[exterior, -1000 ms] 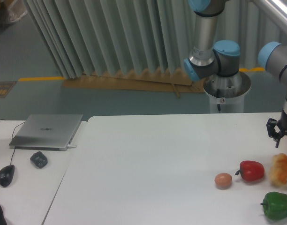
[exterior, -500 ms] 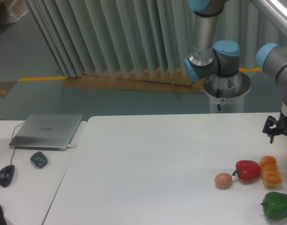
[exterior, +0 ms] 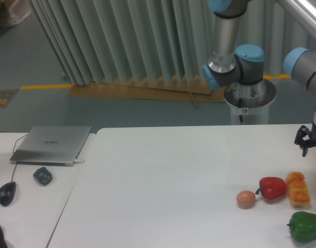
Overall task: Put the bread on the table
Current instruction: 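Lift the open gripper up away from the bread roll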
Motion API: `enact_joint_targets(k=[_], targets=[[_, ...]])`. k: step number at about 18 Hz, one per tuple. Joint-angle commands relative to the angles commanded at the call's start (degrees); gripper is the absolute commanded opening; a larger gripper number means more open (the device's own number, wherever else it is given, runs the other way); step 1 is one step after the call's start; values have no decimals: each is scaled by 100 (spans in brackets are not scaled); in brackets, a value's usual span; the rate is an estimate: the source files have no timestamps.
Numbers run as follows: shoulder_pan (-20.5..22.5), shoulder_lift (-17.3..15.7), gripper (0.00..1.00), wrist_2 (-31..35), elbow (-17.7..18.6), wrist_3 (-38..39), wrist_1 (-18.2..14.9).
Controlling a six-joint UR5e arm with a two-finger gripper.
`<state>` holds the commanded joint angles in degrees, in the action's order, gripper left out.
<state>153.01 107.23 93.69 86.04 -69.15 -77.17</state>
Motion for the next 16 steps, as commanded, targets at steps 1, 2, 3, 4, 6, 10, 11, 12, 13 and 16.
enact_joint_targets(k=[1, 2, 3, 4, 6, 10, 11, 12, 13, 16], targets=[[1, -9, 100, 0, 17, -168, -9], [1, -18, 100, 26, 18, -265, -18], [9, -18, 100, 61, 18, -292, -18], [-8, -18, 100, 114, 18, -292, -18], [-52, -18, 100, 115, 0, -292, -9], [-52, -9, 100, 114, -79, -292, -9], [-52, -18, 100, 80, -62, -292, -9], [-87, -26, 100, 62, -27, -284, -9], [-96, -35, 100, 62, 0, -275, -9], [-201, -44, 100, 79, 114, -283, 44]])
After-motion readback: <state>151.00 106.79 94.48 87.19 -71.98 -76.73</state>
